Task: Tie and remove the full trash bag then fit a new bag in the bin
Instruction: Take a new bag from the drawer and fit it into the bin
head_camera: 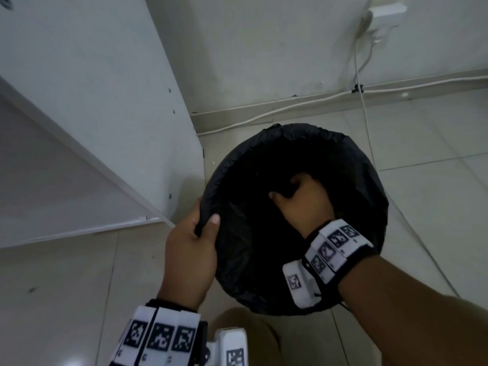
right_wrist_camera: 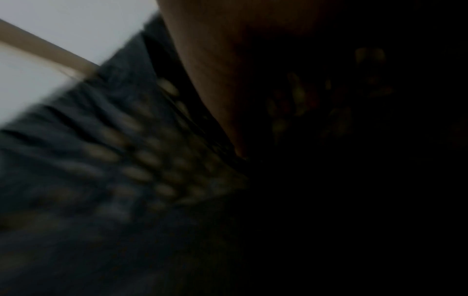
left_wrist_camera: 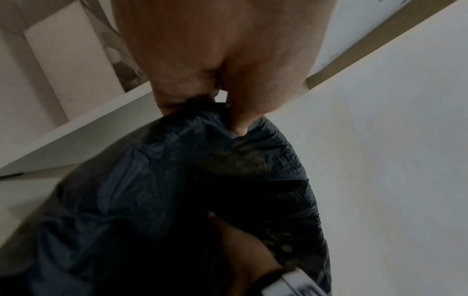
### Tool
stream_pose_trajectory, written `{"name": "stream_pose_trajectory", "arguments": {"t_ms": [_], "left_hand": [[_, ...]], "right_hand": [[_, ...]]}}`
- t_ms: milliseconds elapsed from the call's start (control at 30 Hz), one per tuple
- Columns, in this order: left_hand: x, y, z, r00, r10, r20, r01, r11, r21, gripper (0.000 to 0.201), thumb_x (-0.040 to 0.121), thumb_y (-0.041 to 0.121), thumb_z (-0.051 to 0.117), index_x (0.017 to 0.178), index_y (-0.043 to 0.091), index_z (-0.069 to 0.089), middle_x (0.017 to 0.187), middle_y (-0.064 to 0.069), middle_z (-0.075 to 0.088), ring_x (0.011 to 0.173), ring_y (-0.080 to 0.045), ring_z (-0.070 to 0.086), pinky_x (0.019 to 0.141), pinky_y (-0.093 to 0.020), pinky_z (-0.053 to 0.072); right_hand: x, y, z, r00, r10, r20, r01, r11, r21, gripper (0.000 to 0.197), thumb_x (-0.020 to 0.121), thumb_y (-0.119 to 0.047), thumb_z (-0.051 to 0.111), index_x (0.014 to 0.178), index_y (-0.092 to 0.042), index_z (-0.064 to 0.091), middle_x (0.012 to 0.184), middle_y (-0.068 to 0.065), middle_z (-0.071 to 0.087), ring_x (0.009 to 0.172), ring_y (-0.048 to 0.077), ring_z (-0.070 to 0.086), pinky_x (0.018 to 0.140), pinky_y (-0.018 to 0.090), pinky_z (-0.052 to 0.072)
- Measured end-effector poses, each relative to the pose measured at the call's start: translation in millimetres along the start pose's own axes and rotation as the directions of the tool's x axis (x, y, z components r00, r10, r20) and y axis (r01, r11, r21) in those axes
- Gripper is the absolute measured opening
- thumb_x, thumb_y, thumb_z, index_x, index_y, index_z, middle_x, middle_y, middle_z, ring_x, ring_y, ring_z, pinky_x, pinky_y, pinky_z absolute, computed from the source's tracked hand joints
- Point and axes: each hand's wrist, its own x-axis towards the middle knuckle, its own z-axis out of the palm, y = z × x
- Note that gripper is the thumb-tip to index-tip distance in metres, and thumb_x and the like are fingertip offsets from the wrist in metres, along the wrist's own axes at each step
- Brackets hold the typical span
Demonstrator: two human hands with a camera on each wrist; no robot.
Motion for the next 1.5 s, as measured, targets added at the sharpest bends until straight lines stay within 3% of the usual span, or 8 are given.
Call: {"name": "stream_pose_trajectory", "arguments": {"t_ms": [167, 300, 633, 867, 1067, 1300, 1400, 1500], "left_hand": [[-5.9, -3.4, -5.6, 1.000, -0.014, 0.005, 0.014, 1.000, -0.022, 0.033, 0.103, 0.022, 0.054, 0.128, 0.039, 0.066, 0.116, 0.024, 0.072, 0.112, -0.001, 0.066, 0.102, -0.039, 0.053], [-2.8, -3.5, -9.8, 1.000, -0.016, 0.010, 0.017, 0.999, -0.040, 0.032, 0.103, 0.025, 0.055, 0.128, 0.041, 0.066, 0.117, 0.022, 0.073, 0.112, -0.003, 0.067, 0.100, -0.040, 0.053], [3.9, 7.8, -4.3, 0.998, 0.030, 0.049, -0.028, 0.999, -0.037, 0.034, 0.104, 0.021, 0.053, 0.131, 0.037, 0.065, 0.120, 0.022, 0.071, 0.114, -0.001, 0.066, 0.101, -0.039, 0.052], [-10.2, 3.6, -6.6, 0.997, 0.006, 0.071, -0.004, 1.000, -0.026, 0.036, 0.102, 0.018, 0.054, 0.128, 0.039, 0.066, 0.114, 0.023, 0.074, 0.110, 0.001, 0.067, 0.095, -0.029, 0.053], [-3.0, 2.2, -8.9, 0.999, -0.028, 0.030, 0.030, 0.998, -0.054, 0.034, 0.102, 0.020, 0.055, 0.127, 0.040, 0.067, 0.112, 0.024, 0.074, 0.108, 0.003, 0.068, 0.095, -0.030, 0.053], [-5.6, 7.7, -3.5, 0.997, 0.000, 0.071, 0.002, 1.000, -0.027, 0.037, 0.103, 0.019, 0.053, 0.131, 0.041, 0.064, 0.116, 0.024, 0.073, 0.111, 0.002, 0.066, 0.098, -0.032, 0.054], [-7.4, 7.0, -3.3, 0.997, 0.011, 0.076, -0.012, 1.000, 0.008, 0.039, 0.103, 0.017, 0.054, 0.132, 0.041, 0.064, 0.115, 0.025, 0.072, 0.111, 0.003, 0.066, 0.099, -0.033, 0.053], [-3.5, 5.7, -6.5, 0.997, 0.015, 0.074, -0.017, 0.999, 0.037, 0.039, 0.102, 0.019, 0.054, 0.133, 0.043, 0.062, 0.117, 0.027, 0.071, 0.113, 0.005, 0.065, 0.101, -0.033, 0.052]], "right_hand": [[36.3, 10.8, 41.9, 0.906, 0.114, 0.407, -0.134, 0.991, 0.020, 0.102, 0.073, -0.066, 0.070, 0.152, -0.017, 0.028, 0.151, 0.009, 0.043, 0.136, 0.030, 0.043, 0.111, 0.033, 0.036], [48.2, 18.5, 65.9, 0.882, 0.113, 0.457, -0.180, 0.978, 0.105, 0.127, 0.053, -0.073, 0.078, 0.154, -0.026, 0.019, 0.153, 0.003, 0.041, 0.138, 0.027, 0.042, 0.112, 0.033, 0.035], [26.0, -18.1, 39.2, 0.974, 0.034, 0.223, -0.107, 0.939, 0.327, 0.049, 0.082, -0.035, 0.071, 0.123, -0.011, 0.058, 0.115, 0.005, 0.066, 0.104, 0.021, 0.063, 0.086, 0.024, 0.047], [40.0, -30.1, 85.7, 0.788, 0.052, 0.613, -0.258, 0.932, 0.253, 0.088, 0.073, -0.062, 0.070, 0.147, -0.024, 0.041, 0.145, 0.003, 0.050, 0.132, 0.027, 0.048, 0.099, 0.025, 0.035], [29.2, -24.4, 57.0, 0.866, -0.062, 0.497, -0.014, 0.989, 0.147, 0.075, 0.076, -0.056, 0.072, 0.139, -0.020, 0.053, 0.137, 0.003, 0.059, 0.124, 0.021, 0.056, 0.099, 0.023, 0.041], [13.2, -16.2, 69.1, 0.586, 0.000, 0.810, 0.143, 0.984, -0.103, 0.102, 0.064, -0.065, 0.073, 0.151, -0.029, 0.034, 0.155, 0.000, 0.036, 0.144, 0.025, 0.031, 0.114, 0.033, 0.026], [14.7, -0.8, 93.6, 0.668, -0.009, 0.744, 0.098, 0.992, -0.076, 0.119, 0.048, -0.082, 0.066, 0.151, -0.034, 0.030, 0.158, -0.003, 0.030, 0.147, 0.025, 0.026, 0.118, 0.038, 0.021], [19.7, -3.0, 81.8, 0.750, -0.027, 0.661, 0.007, 0.999, 0.033, 0.088, 0.069, -0.061, 0.073, 0.145, -0.027, 0.045, 0.146, 0.002, 0.049, 0.134, 0.025, 0.046, 0.110, 0.033, 0.036]]}}
